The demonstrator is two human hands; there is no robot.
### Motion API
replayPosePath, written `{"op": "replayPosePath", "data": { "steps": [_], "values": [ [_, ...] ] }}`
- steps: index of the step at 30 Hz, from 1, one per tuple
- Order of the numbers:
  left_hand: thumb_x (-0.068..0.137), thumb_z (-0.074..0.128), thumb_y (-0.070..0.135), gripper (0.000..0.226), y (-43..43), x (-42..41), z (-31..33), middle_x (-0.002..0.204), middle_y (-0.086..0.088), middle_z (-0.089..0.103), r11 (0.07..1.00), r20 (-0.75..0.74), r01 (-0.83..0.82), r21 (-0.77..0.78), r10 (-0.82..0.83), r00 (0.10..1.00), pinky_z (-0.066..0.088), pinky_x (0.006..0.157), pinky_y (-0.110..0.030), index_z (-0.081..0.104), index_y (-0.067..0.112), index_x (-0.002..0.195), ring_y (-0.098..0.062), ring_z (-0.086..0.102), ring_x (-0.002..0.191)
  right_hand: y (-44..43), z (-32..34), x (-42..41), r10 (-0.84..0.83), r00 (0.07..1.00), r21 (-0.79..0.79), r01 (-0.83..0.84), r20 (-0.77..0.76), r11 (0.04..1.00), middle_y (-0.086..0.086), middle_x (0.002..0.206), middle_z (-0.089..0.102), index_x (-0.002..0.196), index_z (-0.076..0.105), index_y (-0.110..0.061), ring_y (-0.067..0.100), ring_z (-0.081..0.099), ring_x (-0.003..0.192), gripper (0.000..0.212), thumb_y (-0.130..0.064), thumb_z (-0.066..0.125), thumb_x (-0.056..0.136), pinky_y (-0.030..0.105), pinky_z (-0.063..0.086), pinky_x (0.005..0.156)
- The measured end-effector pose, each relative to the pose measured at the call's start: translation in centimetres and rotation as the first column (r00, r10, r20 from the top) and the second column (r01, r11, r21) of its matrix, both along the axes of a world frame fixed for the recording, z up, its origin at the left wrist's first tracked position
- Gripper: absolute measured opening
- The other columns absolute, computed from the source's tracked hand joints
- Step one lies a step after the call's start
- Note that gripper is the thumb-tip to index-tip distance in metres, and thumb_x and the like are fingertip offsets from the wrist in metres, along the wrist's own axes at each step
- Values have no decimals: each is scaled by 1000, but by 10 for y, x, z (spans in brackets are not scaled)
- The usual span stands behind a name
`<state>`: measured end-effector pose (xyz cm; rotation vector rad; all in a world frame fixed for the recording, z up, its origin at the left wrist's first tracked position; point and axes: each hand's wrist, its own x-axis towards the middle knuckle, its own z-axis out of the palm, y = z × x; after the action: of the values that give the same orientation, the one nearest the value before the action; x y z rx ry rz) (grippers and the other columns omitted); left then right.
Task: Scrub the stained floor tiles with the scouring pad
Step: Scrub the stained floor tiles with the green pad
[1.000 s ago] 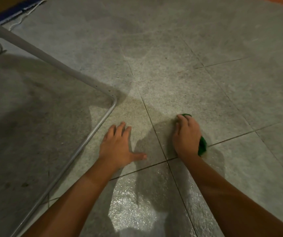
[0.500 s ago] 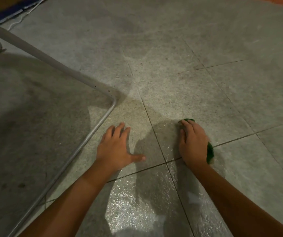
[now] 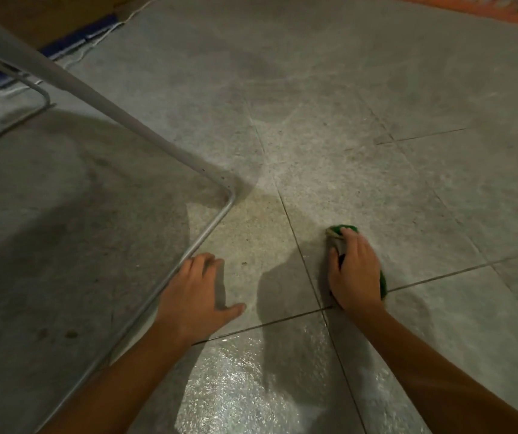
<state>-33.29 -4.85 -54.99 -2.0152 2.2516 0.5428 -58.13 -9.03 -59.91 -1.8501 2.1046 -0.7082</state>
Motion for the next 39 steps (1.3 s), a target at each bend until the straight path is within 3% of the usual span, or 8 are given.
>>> {"op": "replayPosePath", "data": {
  "steps": [10,16,18,23,29,33,35,39],
  "values": [
    [77,45,74,93,1,0,-2,153,5,11,1000,57,-13,24,11,998,20,113,-30,14,23,149,-15,9,141,-63,-4,81,200,980,-40,-201,-13,979,23,108,63,110,60,3,41,58,101,44,-27,38,86,52,47,86],
    [66,5,72,95,-2,11,-1,147,8,31,1000,-77,-27,7,28,997,29,108,-29,38,23,140,-12,26,135,-45,2,118,448,894,-23,-449,-21,893,13,131,52,123,54,-7,33,39,127,35,-23,48,92,46,24,105],
    [74,17,61,75,-4,17,1,136,8,47,991,-226,-136,-16,129,966,37,100,-27,54,23,127,-12,42,124,-34,3,125,510,860,9,-510,-26,860,9,134,50,125,52,-9,28,35,130,36,-27,43,95,41,16,108],
    [90,49,16,17,2,29,16,109,4,56,945,-416,-313,-91,249,874,35,83,-20,62,14,102,-9,51,97,0,2,131,639,768,37,-638,-39,769,10,124,59,116,58,-10,29,47,121,43,-33,34,89,46,30,103],
    [90,53,17,14,14,39,25,100,10,50,931,-419,-360,-58,305,855,36,74,-23,52,30,96,-11,51,85,37,3,110,739,673,50,-738,-16,673,8,127,55,118,54,-12,24,41,126,38,-32,37,91,43,21,106],
    [92,51,20,13,28,46,31,97,7,52,912,-414,-410,12,378,828,37,64,-24,48,33,95,-11,51,72,48,16,93,675,737,-10,-675,33,737,8,127,56,121,54,-14,20,41,123,40,-33,40,90,35,18,103],
    [93,50,20,12,30,46,33,97,6,55,904,-429,-425,45,401,809,37,60,-23,49,31,95,-9,51,66,44,23,85,603,795,-84,-598,59,797,10,122,59,120,55,-12,20,46,116,38,-32,43,90,38,31,100],
    [94,50,19,14,38,43,41,112,2,58,880,-465,-464,99,453,760,38,77,-22,56,20,106,-12,54,90,37,59,72,357,900,-114,-338,250,934,10,115,59,124,53,-9,22,53,101,33,-21,51,94,28,38,88]
  ]
}}
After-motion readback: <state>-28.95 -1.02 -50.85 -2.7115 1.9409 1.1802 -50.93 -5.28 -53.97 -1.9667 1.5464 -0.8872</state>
